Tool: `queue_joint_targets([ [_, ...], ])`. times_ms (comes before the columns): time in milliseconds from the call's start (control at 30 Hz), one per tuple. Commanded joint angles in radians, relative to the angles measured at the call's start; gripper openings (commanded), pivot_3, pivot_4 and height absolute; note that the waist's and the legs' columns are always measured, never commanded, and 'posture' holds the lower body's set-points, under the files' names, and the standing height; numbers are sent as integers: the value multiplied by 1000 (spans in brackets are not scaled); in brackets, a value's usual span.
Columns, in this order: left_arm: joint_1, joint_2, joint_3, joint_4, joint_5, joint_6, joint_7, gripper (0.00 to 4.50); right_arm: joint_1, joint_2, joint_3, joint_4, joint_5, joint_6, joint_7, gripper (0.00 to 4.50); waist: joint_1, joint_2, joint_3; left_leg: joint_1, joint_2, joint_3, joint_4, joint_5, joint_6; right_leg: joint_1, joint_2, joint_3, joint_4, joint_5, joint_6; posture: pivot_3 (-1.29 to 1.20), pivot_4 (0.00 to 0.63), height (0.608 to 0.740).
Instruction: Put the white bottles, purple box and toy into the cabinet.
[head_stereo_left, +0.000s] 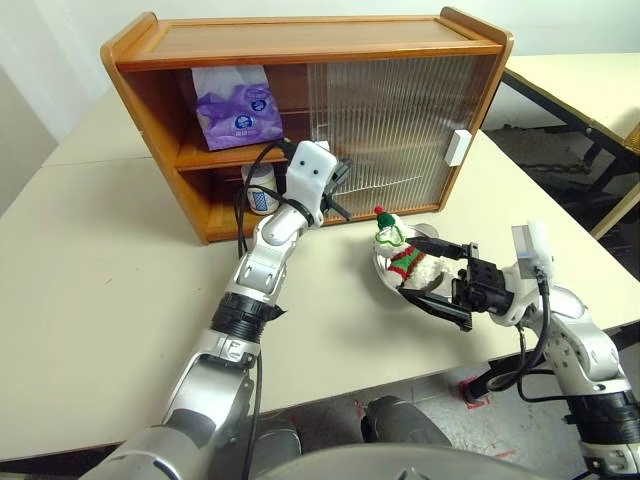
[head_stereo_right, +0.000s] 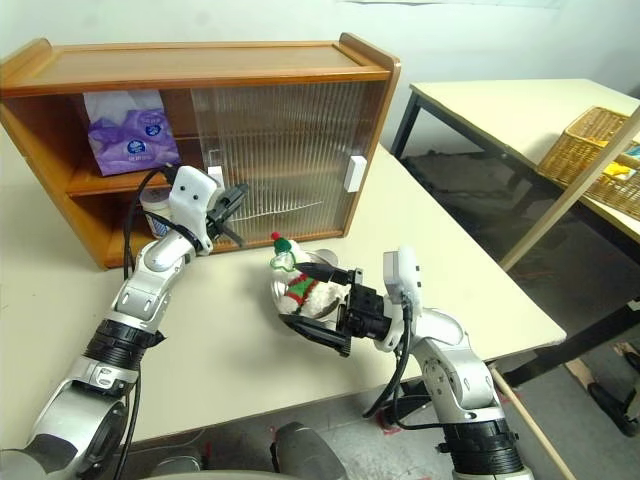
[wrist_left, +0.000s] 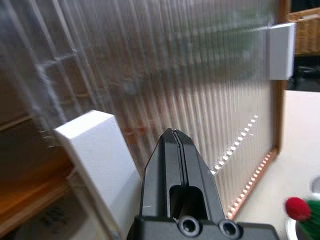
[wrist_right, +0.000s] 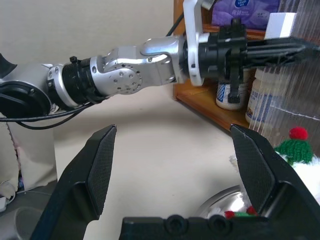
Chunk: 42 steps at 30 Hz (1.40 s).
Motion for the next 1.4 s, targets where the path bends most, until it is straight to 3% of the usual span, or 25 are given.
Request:
queue_joint_targets([
  [33, 0, 22, 34, 14, 13, -1, 30, 44, 3, -1, 10, -6, -16, -9, 2, 4500, -3, 0, 0, 0, 0, 0, 0, 0, 0, 0, 0, 0, 0, 0, 0, -252, 0, 740],
  [500, 119, 93, 125, -119, 1, 39, 83, 44, -3, -7, 7, -7, -11, -7, 1, 4500, -35, 0, 0, 1, 0, 0, 0, 1, 0, 0, 0, 0, 0, 3, -2, -234, 0, 740],
  [1100, 220, 251, 271, -164, -29, 70, 116, 44, -18, -17, 6, 18, -11, -7, 32, 4500, -34, 0, 0, 5, 0, 0, -2, 4, -2, -1, 0, -1, 2, 6, -9, -216, 0, 740],
  [1400, 268, 300, 334, -184, -35, 73, 122, 44, -21, -16, 8, 29, -14, -10, 45, 4500, -26, 0, 0, 2, 0, -1, -4, 6, -11, -7, 0, -1, 2, 8, -11, -189, 0, 740],
])
